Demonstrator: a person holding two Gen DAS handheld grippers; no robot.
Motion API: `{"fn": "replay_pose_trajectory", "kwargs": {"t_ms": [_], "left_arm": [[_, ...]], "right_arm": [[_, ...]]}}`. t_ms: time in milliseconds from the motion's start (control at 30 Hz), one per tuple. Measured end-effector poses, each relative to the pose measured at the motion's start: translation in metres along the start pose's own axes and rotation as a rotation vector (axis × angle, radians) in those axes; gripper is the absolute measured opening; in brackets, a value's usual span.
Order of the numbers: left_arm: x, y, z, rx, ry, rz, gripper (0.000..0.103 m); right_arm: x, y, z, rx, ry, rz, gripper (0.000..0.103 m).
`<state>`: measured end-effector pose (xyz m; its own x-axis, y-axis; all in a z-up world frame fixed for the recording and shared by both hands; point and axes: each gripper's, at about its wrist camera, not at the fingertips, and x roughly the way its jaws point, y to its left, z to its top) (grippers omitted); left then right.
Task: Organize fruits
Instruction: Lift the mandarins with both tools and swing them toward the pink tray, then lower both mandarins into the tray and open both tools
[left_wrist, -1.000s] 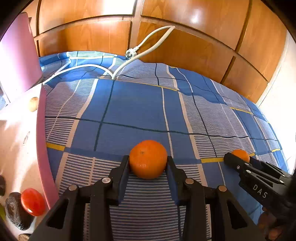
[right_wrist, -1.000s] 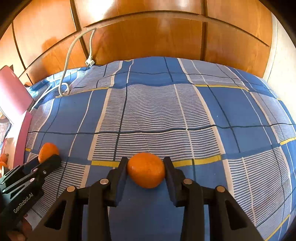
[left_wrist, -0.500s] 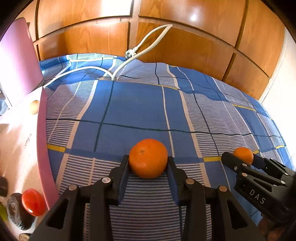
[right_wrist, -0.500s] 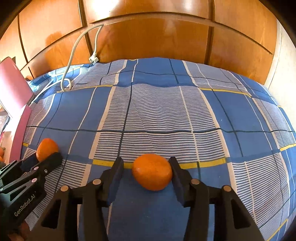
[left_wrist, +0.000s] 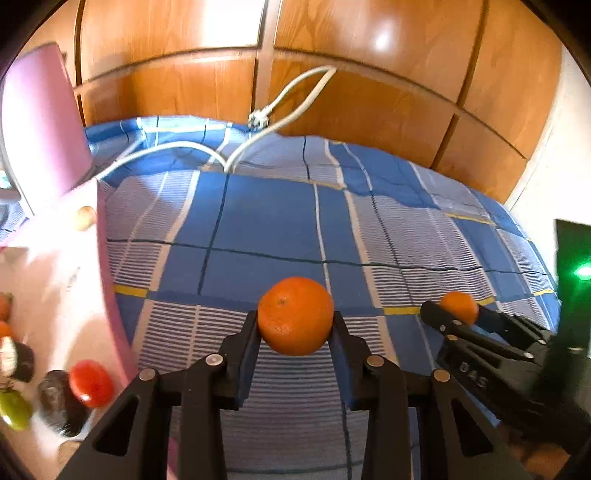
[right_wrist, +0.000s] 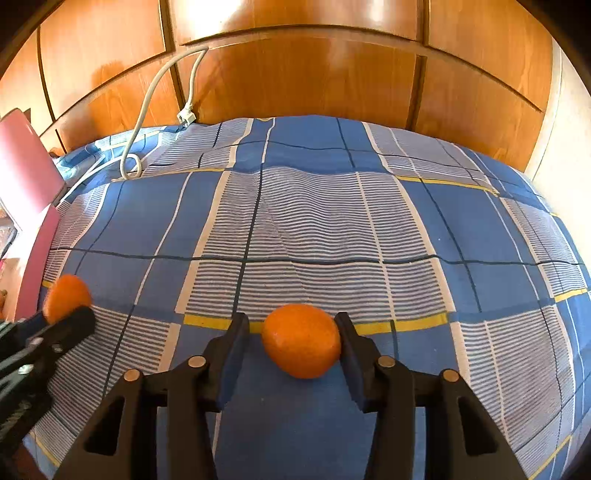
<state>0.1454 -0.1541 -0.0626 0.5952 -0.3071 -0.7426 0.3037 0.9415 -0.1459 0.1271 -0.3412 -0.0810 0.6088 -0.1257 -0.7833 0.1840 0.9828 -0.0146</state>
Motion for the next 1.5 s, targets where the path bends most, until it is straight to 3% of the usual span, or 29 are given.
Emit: {"fn": "replay_pose_trajectory", "kwargs": {"t_ms": [267,533,1167,1500], "left_arm": [[-0.035,0.001,-0.005,0.005,-0.033,-0.003,0.037],[-0.058,0.006,-0.018,0.011,-0.049,-0.016,0.037],[-0.078,0.018,-0.024,0.001,-0.070,0.000,0.037],[-0.091,0.030,-0.024,-0.034,-0.085,0.020,0.037]], "right_arm": [[-0.017,0.001,-0.017,0.008,-0.008,-0.012,0.035],[-0.034,-0.020,-0.033,0.125,-0.007,0.126,0.038],[-0.019,-0.017,-0.013,0.106,0.013,0.040,0.039],[-0.027,-0.001,-0.024,0.039,0.014,0.041,0.035]]}}
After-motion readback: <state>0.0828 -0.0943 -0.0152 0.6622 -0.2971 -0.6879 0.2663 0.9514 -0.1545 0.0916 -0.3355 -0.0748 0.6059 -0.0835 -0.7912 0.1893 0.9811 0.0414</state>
